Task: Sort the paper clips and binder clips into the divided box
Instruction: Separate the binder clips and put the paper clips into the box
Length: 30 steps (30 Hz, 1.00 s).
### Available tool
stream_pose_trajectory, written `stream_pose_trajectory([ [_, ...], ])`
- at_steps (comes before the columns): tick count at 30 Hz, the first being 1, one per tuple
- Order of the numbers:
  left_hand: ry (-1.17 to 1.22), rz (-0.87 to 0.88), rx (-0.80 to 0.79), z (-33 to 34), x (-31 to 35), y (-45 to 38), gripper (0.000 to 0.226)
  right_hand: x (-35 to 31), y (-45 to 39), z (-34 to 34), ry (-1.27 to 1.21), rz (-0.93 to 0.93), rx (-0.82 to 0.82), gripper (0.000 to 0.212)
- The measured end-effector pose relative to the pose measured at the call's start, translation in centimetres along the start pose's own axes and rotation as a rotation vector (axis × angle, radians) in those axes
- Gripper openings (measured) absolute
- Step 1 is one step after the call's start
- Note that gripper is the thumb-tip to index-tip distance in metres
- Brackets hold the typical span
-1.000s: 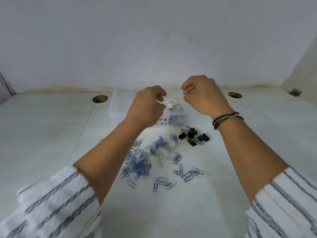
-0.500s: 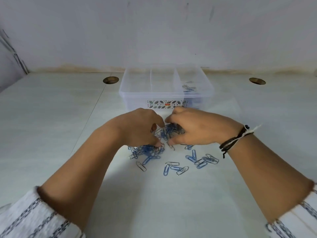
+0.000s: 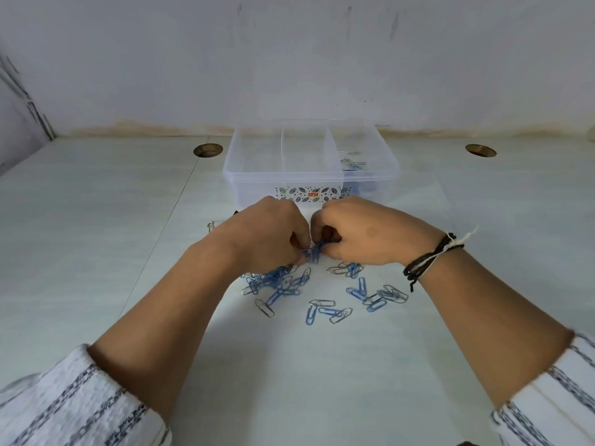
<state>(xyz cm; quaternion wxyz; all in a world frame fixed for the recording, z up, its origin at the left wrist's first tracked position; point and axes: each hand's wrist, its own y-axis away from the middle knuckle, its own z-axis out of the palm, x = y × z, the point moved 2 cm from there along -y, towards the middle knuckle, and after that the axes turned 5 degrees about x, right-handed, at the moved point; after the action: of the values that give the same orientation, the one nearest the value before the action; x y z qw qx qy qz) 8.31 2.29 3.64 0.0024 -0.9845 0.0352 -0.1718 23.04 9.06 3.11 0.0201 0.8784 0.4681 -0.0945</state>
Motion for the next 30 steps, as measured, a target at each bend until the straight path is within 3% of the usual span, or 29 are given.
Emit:
stream_pose_trajectory([
  [9,0.106,0.006,0.139,-0.4,-0.2,-0.3,0.016,1.3,0.7,-2.1,-0.187,0.175,0.108,0.013],
  [21,0.579,-0.042,0.416,-6.2,3.1,-4.1,0.007,6.6,0.8,-8.4,-0.837,0.454,0.567,0.006],
  [27,0.504,-0.004,0.569,-7.2,6.0,-9.9,0.005,9.8,-2.6,-10.8,-0.608,0.541,0.647,0.003],
  [30,0.394,-0.003,0.489,-6.3,5.8,-11.3,0.022,9.9,-3.9,-10.4,-0.415,0.553,0.545,0.012],
])
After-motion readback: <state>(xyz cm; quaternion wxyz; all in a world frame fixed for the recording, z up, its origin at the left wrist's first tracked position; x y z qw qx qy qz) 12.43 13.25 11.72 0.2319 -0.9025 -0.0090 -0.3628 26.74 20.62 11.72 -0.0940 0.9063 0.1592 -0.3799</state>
